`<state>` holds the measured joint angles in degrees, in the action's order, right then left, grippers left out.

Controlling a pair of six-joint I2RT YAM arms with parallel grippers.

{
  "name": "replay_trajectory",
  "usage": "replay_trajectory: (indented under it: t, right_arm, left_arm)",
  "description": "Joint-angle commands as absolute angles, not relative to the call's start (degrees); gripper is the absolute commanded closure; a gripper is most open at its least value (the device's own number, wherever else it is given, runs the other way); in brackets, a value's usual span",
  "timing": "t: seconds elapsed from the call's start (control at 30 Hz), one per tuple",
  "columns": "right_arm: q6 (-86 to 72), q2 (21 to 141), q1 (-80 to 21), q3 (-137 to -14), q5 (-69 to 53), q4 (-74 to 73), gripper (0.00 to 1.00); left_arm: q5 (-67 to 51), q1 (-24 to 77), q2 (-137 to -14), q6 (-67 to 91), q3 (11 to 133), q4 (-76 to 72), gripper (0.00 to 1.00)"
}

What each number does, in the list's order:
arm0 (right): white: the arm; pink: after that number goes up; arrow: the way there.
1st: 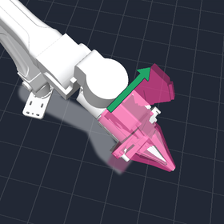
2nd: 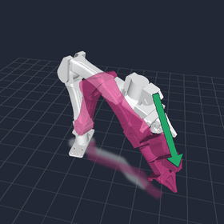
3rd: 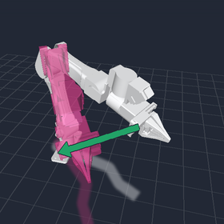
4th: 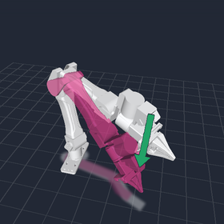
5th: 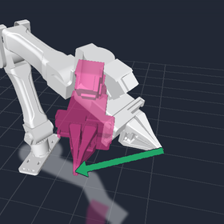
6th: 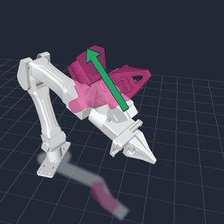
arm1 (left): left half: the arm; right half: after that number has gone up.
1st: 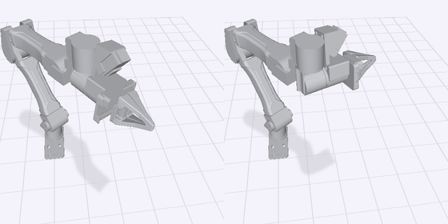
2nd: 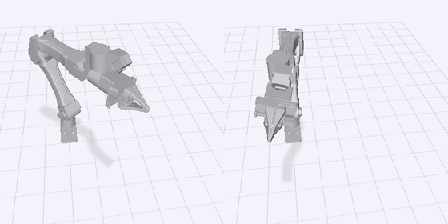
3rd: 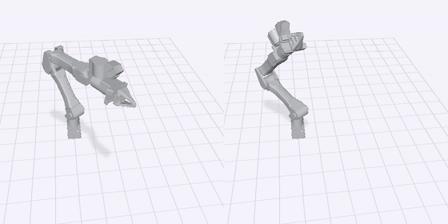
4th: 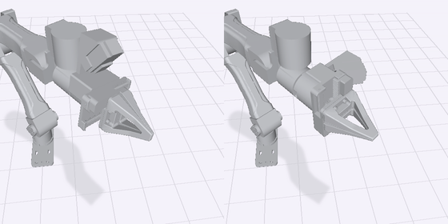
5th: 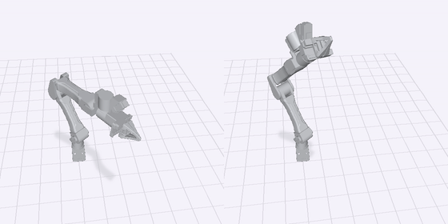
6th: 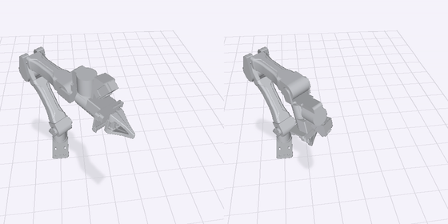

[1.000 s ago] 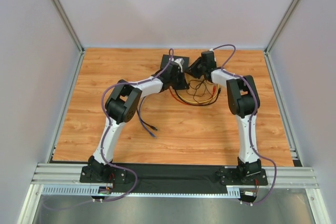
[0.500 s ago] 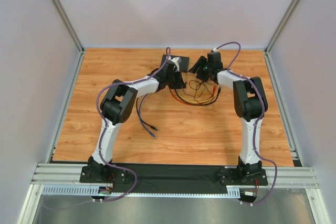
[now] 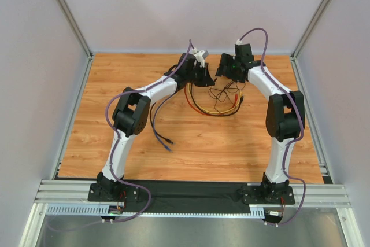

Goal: Pull the plug from the switch port

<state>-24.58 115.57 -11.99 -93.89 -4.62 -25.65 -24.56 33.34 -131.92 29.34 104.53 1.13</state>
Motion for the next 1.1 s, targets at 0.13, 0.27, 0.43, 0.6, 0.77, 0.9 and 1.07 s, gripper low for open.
replay_trajectory:
  t: [0.13, 0.27, 0.43, 0.6, 0.77, 0.9, 1.07]
  right_arm:
    - [-12.32, 116.11, -12.39, -94.32, -6.67, -34.02, 0.08]
    - [-10.64, 118.02, -12.31, -93.34, -9.05, -32.08, 0.09]
    - [-9.67, 122.07, -12.39, -95.27, -10.11, -30.85, 0.12]
    - [-7.03, 126.12, -13.80, -97.38, -6.77, -31.03, 0.16]
    - [-8.52, 129.81, -15.38, -102.56, -0.09, -35.58, 0.23]
    - [-12.56, 131.83, -17.13, -105.73, 5.61, -39.72, 0.35]
    - [-15.29, 134.03, -18.55, -107.58, 12.66, -43.69, 0.55]
  left_arm:
    - [-27.95, 33.31, -135.96, 26.90, 111.43, 5.17, 1.00]
    - [-26.11, 33.14, -137.63, 26.63, 113.03, 8.44, 1.00]
    - [-24.79, 32.08, -138.16, 29.18, 111.89, 8.00, 1.00]
    - [-24.52, 31.64, -138.52, 30.32, 111.97, 7.65, 1.00]
    - [-23.91, 31.20, -138.69, 31.72, 111.53, 7.47, 0.94]
    - [-24.43, 31.03, -138.69, 32.69, 111.09, 6.42, 0.87]
    - [-25.48, 31.03, -137.73, 32.87, 109.07, 4.05, 0.75]
